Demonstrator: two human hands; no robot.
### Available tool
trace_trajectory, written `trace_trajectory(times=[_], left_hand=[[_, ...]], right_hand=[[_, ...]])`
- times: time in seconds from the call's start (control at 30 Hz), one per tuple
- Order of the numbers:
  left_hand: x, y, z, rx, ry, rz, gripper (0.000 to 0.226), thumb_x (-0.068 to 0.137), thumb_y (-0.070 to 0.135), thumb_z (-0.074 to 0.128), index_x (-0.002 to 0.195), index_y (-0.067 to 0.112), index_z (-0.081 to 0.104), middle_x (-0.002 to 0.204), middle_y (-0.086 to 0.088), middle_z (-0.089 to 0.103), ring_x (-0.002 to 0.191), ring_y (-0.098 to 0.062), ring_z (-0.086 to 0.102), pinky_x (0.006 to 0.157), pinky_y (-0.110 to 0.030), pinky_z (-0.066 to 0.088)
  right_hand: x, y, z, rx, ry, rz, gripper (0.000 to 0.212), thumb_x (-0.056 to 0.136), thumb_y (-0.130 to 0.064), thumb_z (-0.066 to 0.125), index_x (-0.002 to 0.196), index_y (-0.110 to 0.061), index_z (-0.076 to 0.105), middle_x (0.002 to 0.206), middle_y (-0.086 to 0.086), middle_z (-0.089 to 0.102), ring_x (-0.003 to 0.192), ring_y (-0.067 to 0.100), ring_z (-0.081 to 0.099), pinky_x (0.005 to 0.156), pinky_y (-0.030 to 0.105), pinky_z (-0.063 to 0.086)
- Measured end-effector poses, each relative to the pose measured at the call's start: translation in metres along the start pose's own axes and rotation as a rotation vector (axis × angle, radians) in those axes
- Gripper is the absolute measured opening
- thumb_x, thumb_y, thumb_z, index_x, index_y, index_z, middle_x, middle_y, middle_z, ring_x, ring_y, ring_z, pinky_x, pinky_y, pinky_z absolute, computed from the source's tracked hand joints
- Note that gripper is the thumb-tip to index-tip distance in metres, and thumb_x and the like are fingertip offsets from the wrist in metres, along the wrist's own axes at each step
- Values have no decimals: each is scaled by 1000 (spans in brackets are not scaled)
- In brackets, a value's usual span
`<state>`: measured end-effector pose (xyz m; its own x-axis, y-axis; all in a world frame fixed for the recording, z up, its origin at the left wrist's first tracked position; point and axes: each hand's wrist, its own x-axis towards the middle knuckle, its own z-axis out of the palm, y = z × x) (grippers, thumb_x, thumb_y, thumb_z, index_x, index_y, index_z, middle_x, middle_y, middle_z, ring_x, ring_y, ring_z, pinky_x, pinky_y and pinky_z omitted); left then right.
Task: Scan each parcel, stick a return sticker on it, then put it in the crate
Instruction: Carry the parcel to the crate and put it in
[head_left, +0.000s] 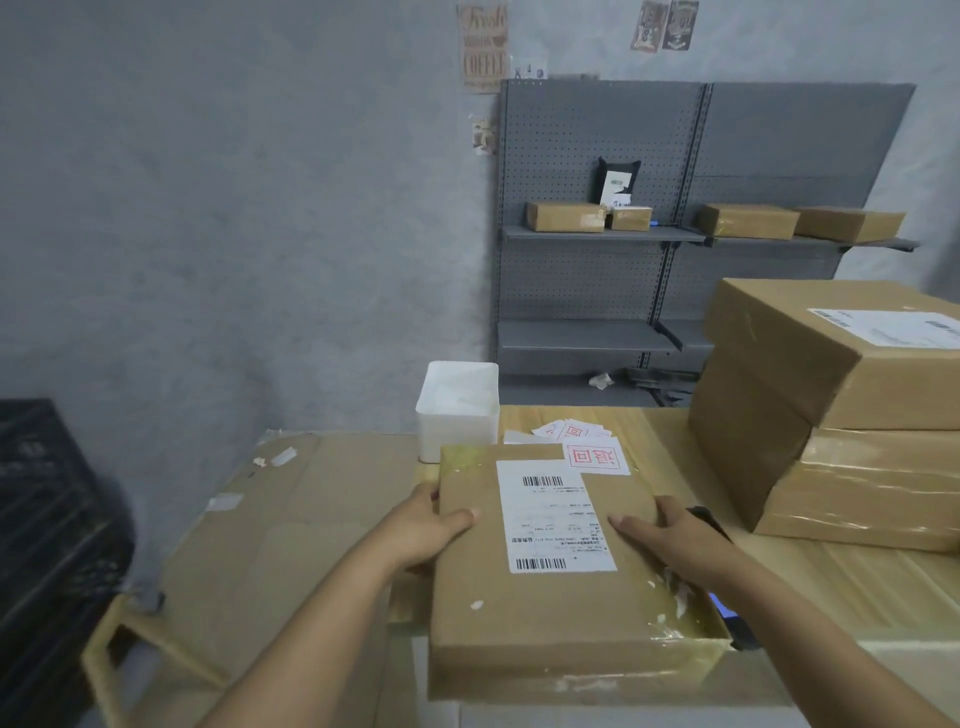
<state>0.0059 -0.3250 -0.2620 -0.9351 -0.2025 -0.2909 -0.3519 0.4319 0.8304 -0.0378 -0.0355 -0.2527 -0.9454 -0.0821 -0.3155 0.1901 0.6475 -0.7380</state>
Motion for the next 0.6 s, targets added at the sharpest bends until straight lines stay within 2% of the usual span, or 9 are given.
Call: trace_trajectory(times=[0.07,0.17,0.23,0.3,0.43,0.5,0.6], left_hand=[[-6,-1,8,-67,86,-27,58,83,46,67,129,17,45,118,-1,65,101,-20,65,90,-39,54],[-16,-3,19,-71,220,-55,49,84,45,66,116,12,50,111,-4,66,98,-21,65,89,-37,52],[-25,-4,21,-126,269,-39,41,84,41,66,112,14,54,103,-1,68,92,-18,67,86,-35,54],[-36,-4,16,-181,321,-26,38,84,40,66,111,16,54,99,2,67,87,-14,67,84,-34,54],[-58,-9,-16,-177,402,-37,41,83,44,65,110,18,49,101,3,64,91,-16,65,87,-36,53],[-69,-15,-40,-190,458,-32,41,83,44,65,113,19,49,101,5,64,91,-16,65,85,-35,53],[-86,-32,-82,-194,554,-34,39,84,43,65,112,22,48,91,12,59,80,-7,60,64,-24,46]], right_hand=[[-4,1,1,10,24,-19,66,82,-56,62,129,-15,42,89,3,65,59,15,64,44,19,44],[-9,2,2,22,25,-44,61,86,-51,60,129,-13,40,87,3,60,61,15,58,45,21,42],[-15,0,0,46,20,-67,46,86,-49,62,113,-18,41,79,8,65,59,19,63,40,19,41],[-19,-6,-1,42,29,-121,43,85,-50,63,107,-23,39,83,7,66,67,19,65,48,22,43],[-26,-34,13,86,6,-248,47,83,-49,66,114,-23,41,98,2,64,83,23,66,72,37,53],[-29,-53,31,78,-18,-298,48,82,-50,65,115,-23,42,95,1,65,79,22,66,67,34,51],[-33,-86,68,109,-69,-357,51,82,-50,66,116,-20,42,93,5,65,73,24,64,65,37,50]])
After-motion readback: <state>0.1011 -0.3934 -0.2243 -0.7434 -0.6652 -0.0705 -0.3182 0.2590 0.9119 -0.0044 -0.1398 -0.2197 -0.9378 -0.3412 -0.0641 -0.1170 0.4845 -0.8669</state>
